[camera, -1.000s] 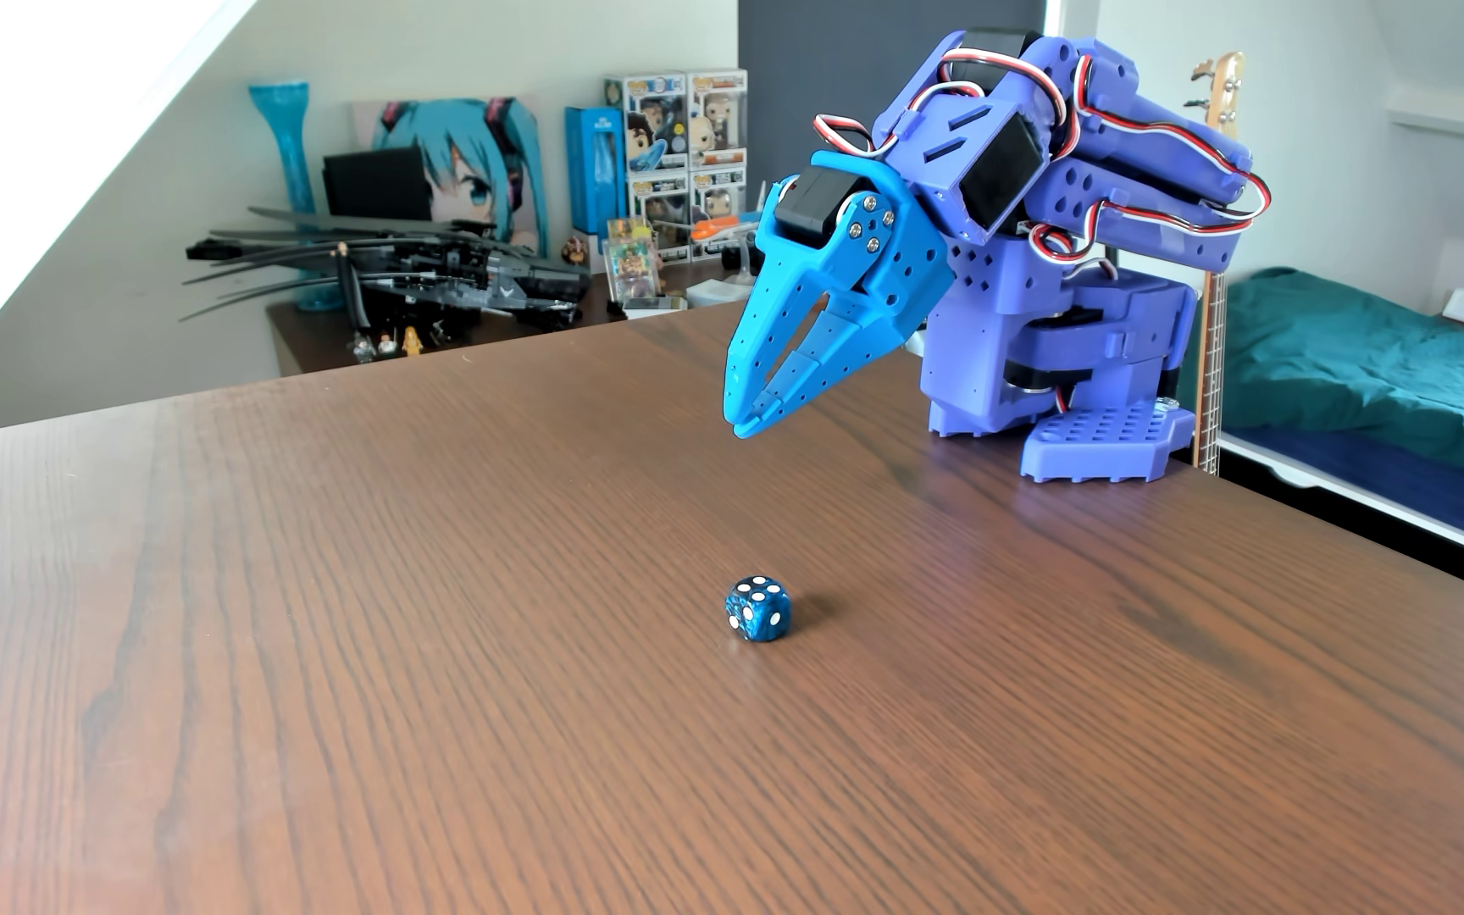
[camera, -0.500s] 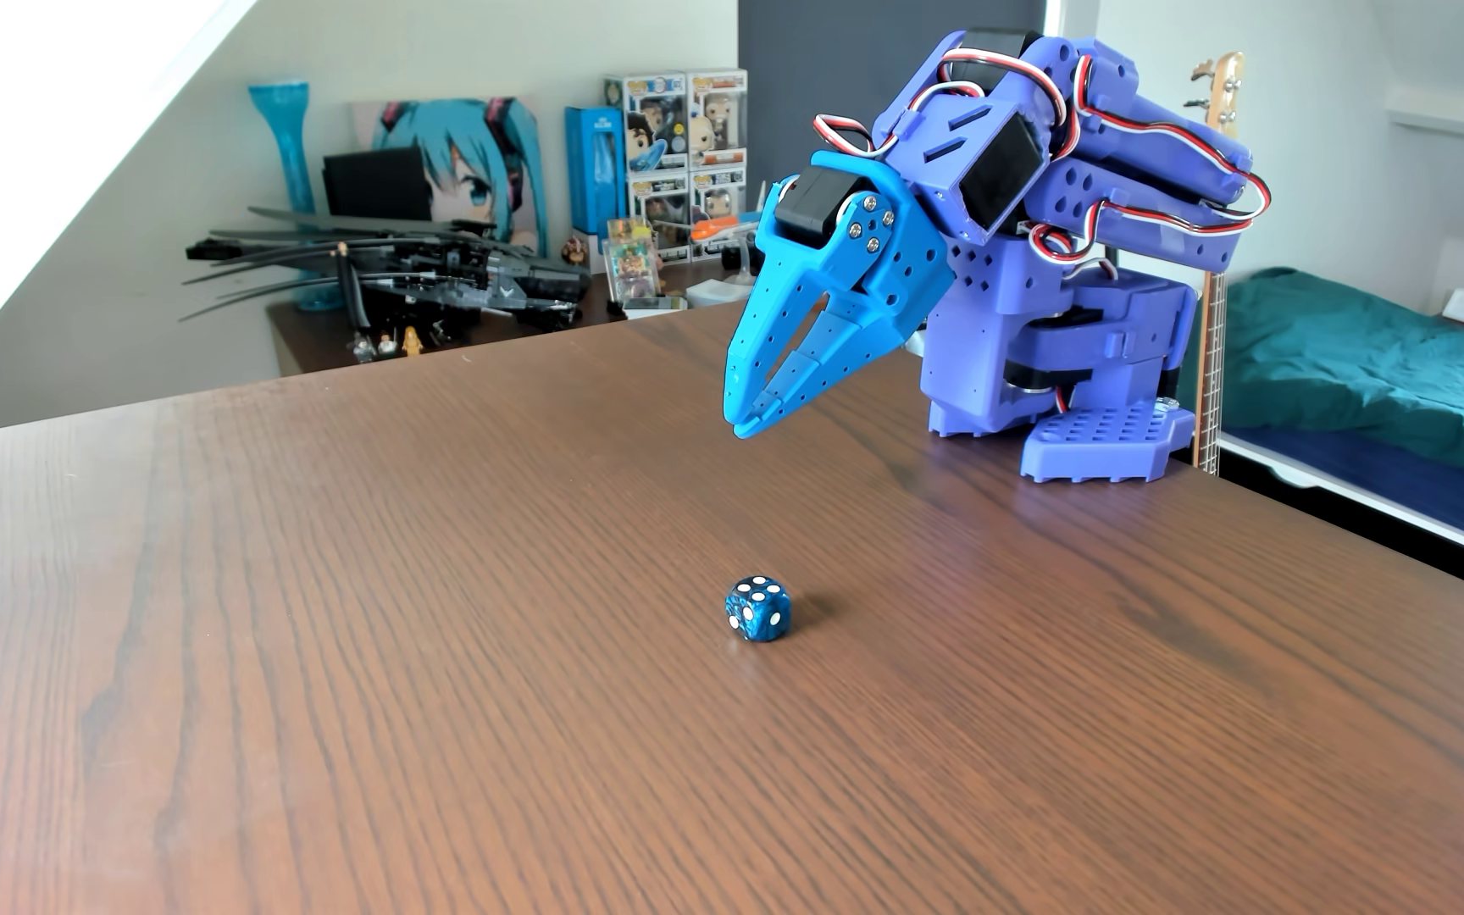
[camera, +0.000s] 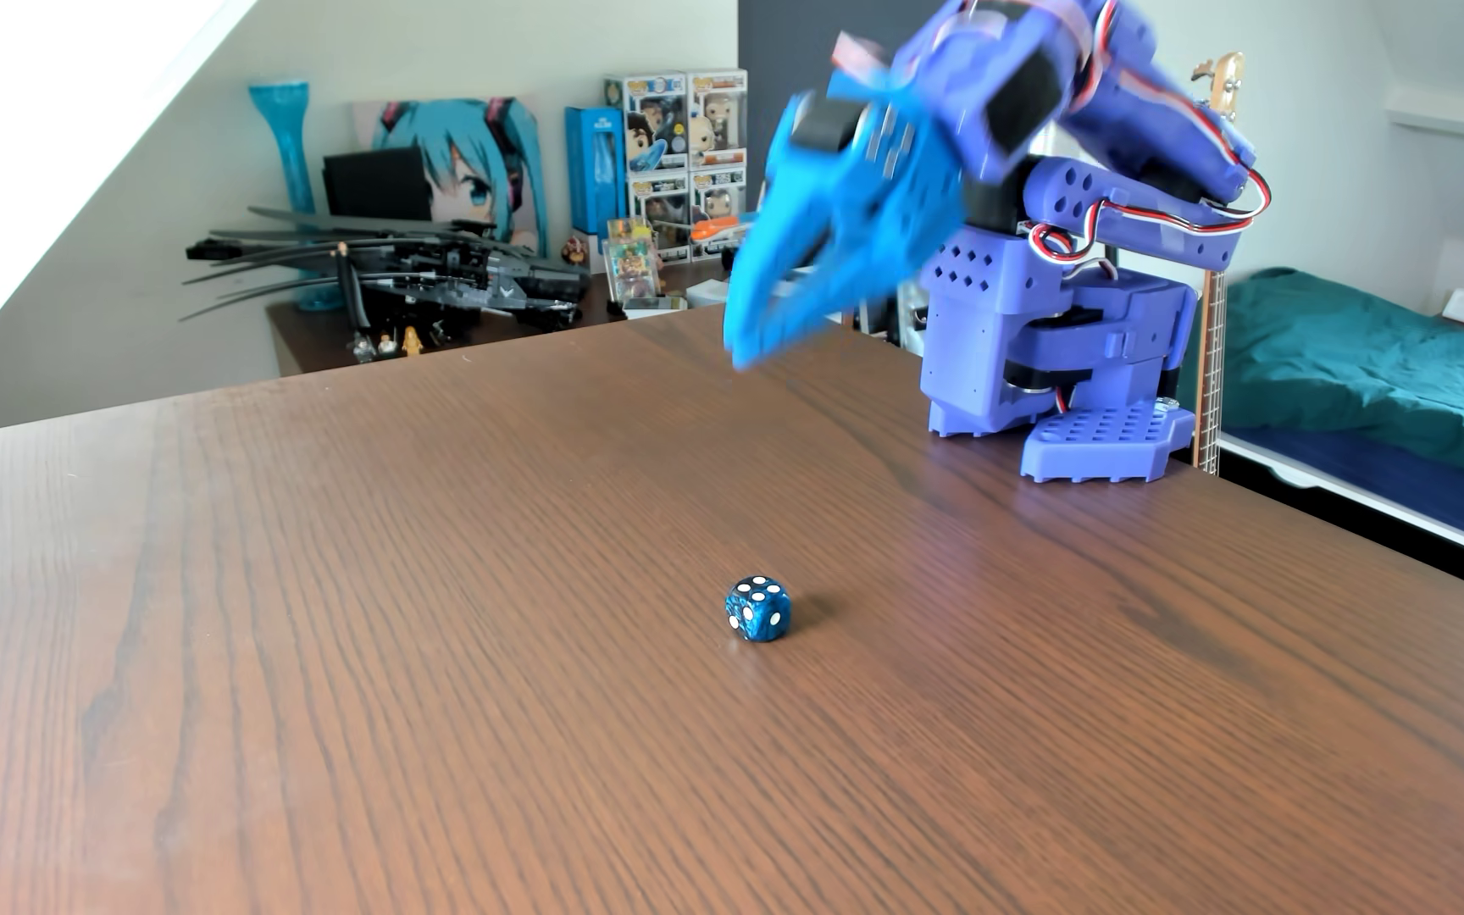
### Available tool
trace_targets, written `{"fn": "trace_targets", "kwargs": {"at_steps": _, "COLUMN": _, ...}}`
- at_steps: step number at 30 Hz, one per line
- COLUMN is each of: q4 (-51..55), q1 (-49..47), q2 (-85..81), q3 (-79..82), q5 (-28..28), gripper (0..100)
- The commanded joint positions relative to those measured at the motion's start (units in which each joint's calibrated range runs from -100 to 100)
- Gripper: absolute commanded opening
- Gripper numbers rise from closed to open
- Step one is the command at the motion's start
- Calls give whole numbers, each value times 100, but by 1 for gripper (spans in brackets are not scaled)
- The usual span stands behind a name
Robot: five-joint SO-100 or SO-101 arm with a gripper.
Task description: Grab the blue dice
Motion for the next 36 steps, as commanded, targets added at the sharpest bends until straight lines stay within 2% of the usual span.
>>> {"fn": "trace_targets", "kwargs": {"at_steps": 1, "q4": 383, "q1": -144, "q2": 436, "q3": -2049, "q5": 28, "gripper": 2}}
{"fn": "trace_targets", "kwargs": {"at_steps": 10, "q4": 930, "q1": -308, "q2": 4554, "q3": -5675, "q5": 764, "gripper": 2}}
{"fn": "trace_targets", "kwargs": {"at_steps": 15, "q4": 1836, "q1": -1028, "q2": 6120, "q3": -6552, "q5": 1579, "gripper": 2}}
{"fn": "trace_targets", "kwargs": {"at_steps": 18, "q4": 2230, "q1": -1306, "q2": 6647, "q3": -6597, "q5": 1890, "gripper": 2}}
{"fn": "trace_targets", "kwargs": {"at_steps": 23, "q4": 2110, "q1": -1388, "q2": 6957, "q3": -6091, "q5": 2231, "gripper": 2}}
{"fn": "trace_targets", "kwargs": {"at_steps": 30, "q4": 1742, "q1": -2034, "q2": 6957, "q3": -5069, "q5": 2252, "gripper": 2}}
{"fn": "trace_targets", "kwargs": {"at_steps": 36, "q4": 1178, "q1": -3041, "q2": 6982, "q3": -4536, "q5": 2210, "gripper": 2}}
